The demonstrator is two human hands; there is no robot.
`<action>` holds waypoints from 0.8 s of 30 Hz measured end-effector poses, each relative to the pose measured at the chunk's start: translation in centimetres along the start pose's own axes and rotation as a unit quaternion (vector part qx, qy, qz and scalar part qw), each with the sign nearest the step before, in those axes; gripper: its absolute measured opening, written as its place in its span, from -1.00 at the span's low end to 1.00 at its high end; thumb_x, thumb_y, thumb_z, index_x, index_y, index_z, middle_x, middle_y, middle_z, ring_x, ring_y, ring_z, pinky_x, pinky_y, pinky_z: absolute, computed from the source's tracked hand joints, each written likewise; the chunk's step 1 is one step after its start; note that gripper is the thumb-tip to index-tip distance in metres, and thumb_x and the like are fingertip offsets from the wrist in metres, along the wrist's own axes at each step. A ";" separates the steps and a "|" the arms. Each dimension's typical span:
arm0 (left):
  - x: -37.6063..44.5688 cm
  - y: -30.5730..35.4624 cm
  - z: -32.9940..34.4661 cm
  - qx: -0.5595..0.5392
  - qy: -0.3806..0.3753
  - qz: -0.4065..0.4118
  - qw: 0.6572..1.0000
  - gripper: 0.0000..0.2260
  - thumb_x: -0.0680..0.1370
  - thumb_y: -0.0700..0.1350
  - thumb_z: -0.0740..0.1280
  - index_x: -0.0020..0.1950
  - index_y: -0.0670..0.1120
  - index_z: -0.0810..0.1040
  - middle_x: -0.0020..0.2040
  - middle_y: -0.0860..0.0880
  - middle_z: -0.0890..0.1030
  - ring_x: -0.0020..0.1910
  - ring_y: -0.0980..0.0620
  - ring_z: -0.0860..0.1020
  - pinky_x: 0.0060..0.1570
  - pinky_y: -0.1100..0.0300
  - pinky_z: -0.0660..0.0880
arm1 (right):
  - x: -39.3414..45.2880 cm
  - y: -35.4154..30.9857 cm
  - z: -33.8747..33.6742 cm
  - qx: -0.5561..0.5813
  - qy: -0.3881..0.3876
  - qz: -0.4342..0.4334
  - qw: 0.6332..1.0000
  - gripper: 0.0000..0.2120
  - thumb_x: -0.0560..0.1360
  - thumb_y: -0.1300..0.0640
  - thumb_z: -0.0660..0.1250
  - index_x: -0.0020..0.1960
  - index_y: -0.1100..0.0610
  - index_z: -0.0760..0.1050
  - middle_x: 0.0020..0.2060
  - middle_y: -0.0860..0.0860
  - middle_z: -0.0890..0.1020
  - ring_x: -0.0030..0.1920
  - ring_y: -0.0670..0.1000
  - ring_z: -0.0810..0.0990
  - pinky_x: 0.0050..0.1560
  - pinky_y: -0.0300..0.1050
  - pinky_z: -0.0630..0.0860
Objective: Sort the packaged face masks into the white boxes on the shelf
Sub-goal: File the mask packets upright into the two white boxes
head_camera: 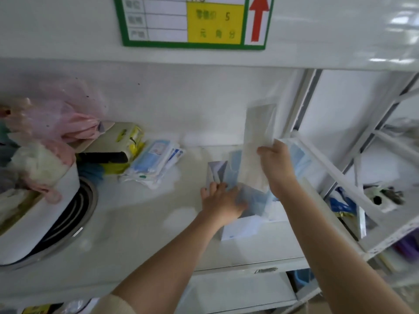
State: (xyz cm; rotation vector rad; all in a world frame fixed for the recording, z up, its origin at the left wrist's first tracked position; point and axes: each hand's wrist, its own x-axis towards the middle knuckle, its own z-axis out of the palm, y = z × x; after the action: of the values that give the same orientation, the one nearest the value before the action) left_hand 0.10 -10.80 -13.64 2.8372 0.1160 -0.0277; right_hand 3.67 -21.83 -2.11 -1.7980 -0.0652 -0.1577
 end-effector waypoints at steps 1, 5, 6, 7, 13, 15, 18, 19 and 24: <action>-0.1 -0.1 0.0 -0.003 0.017 0.007 1.000 -0.63 0.53 0.22 0.03 0.30 0.21 0.35 0.39 0.01 0.36 0.32 -0.12 0.25 0.20 -0.10 0.14 | -0.2 0.2 0.3 -0.038 0.005 -0.015 0.999 -0.82 0.41 0.33 0.12 -0.14 0.27 0.50 -0.33 0.12 0.54 -0.32 0.06 0.50 -0.36 -0.11 0.43; -0.4 -1.7 -0.2 -0.062 0.119 0.003 0.991 -0.71 0.48 -0.06 0.18 0.16 0.13 0.54 0.26 0.11 0.49 0.28 -0.06 0.30 0.12 0.04 0.14 | -0.9 1.5 2.1 -0.149 -0.059 -0.003 0.987 -0.75 0.40 0.36 0.04 -0.18 0.16 0.47 -0.38 0.01 0.50 -0.35 0.04 0.48 -0.43 -0.20 0.36; -0.6 -2.2 -0.3 -0.082 0.127 -0.009 0.988 -0.68 0.45 -0.11 0.21 0.16 0.12 0.54 0.26 0.12 0.49 0.26 -0.04 0.29 0.08 0.07 0.13 | -1.0 1.8 2.5 -0.165 -0.077 0.009 0.983 -0.71 0.40 0.37 0.03 -0.10 0.19 0.50 -0.33 0.05 0.53 -0.29 0.09 0.51 -0.37 -0.16 0.41; -0.7 -2.8 -0.3 -0.094 0.137 -0.015 0.986 -0.66 0.43 -0.13 0.23 0.18 0.10 0.52 0.28 0.11 0.47 0.25 -0.04 0.28 0.07 0.10 0.13 | -1.1 2.1 2.8 -0.174 -0.085 0.018 0.981 -0.67 0.41 0.37 0.02 -0.01 0.22 0.52 -0.26 0.10 0.56 -0.21 0.13 0.53 -0.28 -0.10 0.47; -1.3 -4.4 -0.4 -0.245 0.132 0.000 0.961 -0.65 0.53 -0.28 0.17 0.31 -0.16 0.47 0.35 -0.06 0.39 0.30 -0.07 0.38 0.32 0.13 0.30 | -0.2 3.3 2.9 -0.224 -0.049 0.028 0.973 -0.65 0.49 0.33 0.00 0.15 0.23 0.47 -0.13 0.13 0.55 -0.21 0.11 0.51 -0.37 -0.17 0.41; -1.6 -4.3 -0.4 -0.279 0.130 -0.016 0.951 -0.66 0.55 -0.27 0.14 0.30 -0.15 0.48 0.33 -0.08 0.37 0.29 -0.06 0.40 0.32 0.10 0.33 | 0.0 3.2 2.6 -0.265 -0.045 0.010 0.963 -0.67 0.49 0.32 0.02 0.14 0.22 0.47 -0.16 0.10 0.52 -0.23 0.09 0.47 -0.44 -0.22 0.27; -1.8 -4.0 -0.1 -0.313 0.128 -0.049 0.940 -0.66 0.57 -0.21 0.13 0.34 -0.06 0.42 0.30 -0.07 0.35 0.17 -0.05 0.47 0.14 0.15 0.40 | -0.3 2.8 3.4 -0.307 -0.119 0.011 0.944 -0.72 0.47 0.33 0.06 0.10 0.26 0.46 -0.14 0.13 0.52 -0.23 0.09 0.44 -0.37 -0.19 0.32; -1.8 -3.9 -0.1 -0.322 0.125 -0.056 0.937 -0.65 0.58 -0.20 0.13 0.35 -0.04 0.40 0.29 -0.06 0.34 0.14 -0.05 0.49 0.08 0.17 0.40 | -0.6 2.8 3.9 -0.316 -0.152 0.018 0.937 -0.74 0.48 0.33 0.07 0.10 0.28 0.45 -0.10 0.15 0.53 -0.21 0.09 0.45 -0.34 -0.18 0.34; -1.8 -3.9 0.0 -0.315 0.116 -0.075 0.939 -0.65 0.58 -0.18 0.13 0.36 0.01 0.36 0.21 -0.05 0.34 0.05 -0.09 0.51 0.04 0.09 0.46 | -1.0 4.5 6.8 -0.348 -0.190 0.041 0.917 -0.70 0.55 0.34 0.09 0.26 0.39 0.28 0.19 0.25 0.47 0.13 0.15 0.51 -0.10 -0.22 0.34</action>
State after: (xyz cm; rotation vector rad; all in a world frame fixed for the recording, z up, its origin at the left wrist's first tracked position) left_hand -1.98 -7.23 -14.68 2.1738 0.3272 0.2649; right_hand 3.76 -16.21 -8.08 -2.5212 -0.2345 0.2698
